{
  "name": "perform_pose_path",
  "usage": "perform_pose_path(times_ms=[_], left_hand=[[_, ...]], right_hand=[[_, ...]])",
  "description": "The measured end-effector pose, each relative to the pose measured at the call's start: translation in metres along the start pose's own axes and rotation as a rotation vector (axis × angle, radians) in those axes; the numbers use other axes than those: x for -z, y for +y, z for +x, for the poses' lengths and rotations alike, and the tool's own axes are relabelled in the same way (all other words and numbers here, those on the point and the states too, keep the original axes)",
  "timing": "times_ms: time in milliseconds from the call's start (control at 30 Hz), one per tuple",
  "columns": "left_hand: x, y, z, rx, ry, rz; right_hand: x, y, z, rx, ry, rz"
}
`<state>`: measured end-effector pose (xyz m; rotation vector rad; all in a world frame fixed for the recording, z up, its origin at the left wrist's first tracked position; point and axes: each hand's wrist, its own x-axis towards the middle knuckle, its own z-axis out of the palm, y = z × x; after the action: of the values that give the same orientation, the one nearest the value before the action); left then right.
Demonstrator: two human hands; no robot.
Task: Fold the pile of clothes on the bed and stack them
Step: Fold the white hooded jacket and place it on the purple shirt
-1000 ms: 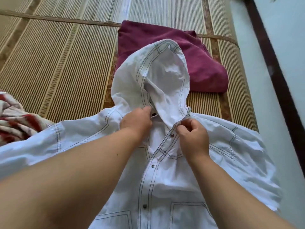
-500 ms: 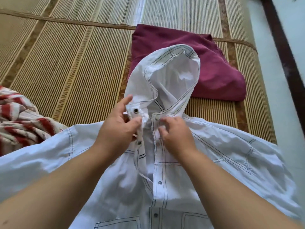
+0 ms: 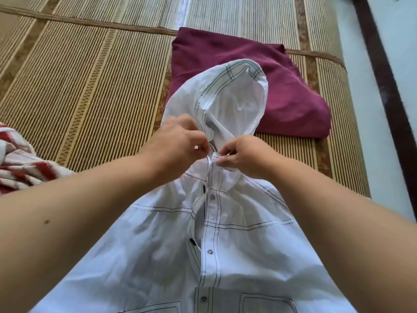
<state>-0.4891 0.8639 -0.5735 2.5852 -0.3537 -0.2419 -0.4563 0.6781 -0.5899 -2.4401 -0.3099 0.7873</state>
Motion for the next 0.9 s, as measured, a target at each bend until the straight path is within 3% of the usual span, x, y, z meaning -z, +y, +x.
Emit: perform_pose_path(times_ms=[133,300,467,633,900], left_hand=[[0.001,0.008,0.013,-0.163,-0.067,-0.029],[-0.004,0.004,0.021,-0.103,-0.328,0.100],[-0.012,-0.002,0.024,0.012,-0.239,-0.019],[-0.016,0.004,0.022,0.010,-0.201,-0.101],[-0.016,0.007,0.024,-0.133,-0.151,0.113]], right_hand=[[0.011,0.003,-0.006,-0.022,0.033,0.076],[0.013,0.003,-0.007,-0.078,0.106,0.080],[0.008,0.002,-0.008,-0.107,0.165,0.157],[0.006,0.000,-0.013,-0.079,0.142,0.266],[0.010,0.002,-0.020,-0.027,0.102,0.352]])
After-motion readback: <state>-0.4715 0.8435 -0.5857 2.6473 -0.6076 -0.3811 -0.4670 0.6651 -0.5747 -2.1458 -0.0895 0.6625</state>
